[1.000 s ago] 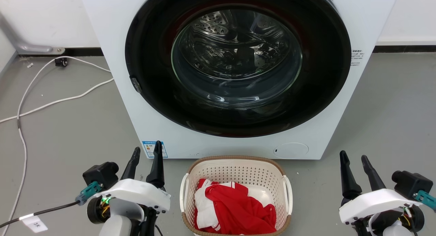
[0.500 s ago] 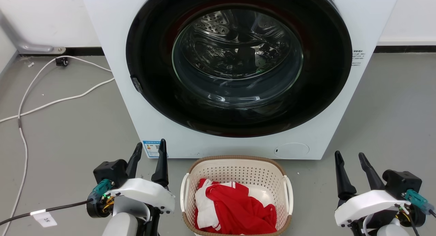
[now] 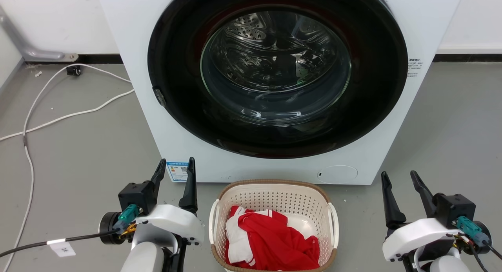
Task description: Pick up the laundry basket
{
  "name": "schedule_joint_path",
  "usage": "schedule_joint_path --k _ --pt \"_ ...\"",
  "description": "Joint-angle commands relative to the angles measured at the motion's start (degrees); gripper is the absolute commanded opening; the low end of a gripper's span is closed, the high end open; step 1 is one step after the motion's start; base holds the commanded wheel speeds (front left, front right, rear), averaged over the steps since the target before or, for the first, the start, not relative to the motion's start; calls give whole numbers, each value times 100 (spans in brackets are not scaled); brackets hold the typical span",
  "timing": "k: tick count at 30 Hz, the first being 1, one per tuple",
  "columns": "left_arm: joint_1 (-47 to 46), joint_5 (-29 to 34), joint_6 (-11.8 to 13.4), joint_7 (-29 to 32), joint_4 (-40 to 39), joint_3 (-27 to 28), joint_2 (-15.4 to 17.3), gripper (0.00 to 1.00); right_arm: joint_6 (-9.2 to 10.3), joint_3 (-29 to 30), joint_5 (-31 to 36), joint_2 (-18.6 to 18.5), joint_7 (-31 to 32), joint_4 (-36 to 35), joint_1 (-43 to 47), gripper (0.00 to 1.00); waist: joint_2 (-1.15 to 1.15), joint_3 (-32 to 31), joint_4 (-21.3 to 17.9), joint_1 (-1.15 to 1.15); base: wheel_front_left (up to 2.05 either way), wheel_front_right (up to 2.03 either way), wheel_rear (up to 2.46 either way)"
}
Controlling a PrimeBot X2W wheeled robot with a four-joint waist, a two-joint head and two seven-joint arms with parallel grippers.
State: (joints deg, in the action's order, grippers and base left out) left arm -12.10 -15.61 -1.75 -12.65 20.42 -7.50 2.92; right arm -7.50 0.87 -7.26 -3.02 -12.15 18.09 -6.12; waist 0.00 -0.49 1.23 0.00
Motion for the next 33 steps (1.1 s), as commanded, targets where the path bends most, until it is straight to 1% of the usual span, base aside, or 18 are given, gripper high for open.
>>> schedule_joint_path --k 1,8,21,33 --pt "-94 98 33 -40 -5 -19 0 100 2 -11 113 13 -44 -33 -81 100 0 -1 1 0 0 0 0" --pt "-150 489 48 -139 69 -58 -2 100 2 -22 497 16 -89 -16 -100 100 0 -5 18 0 0 0 0" --pt "-134 894 117 -267 138 -143 -5 100 2 -40 1001 21 -165 44 -127 100 0 -26 33 0 0 0 0" --pt "-121 722 114 -257 232 -142 -5 100 2 -18 853 20 -121 112 -143 100 0 -26 38 0 0 0 0"
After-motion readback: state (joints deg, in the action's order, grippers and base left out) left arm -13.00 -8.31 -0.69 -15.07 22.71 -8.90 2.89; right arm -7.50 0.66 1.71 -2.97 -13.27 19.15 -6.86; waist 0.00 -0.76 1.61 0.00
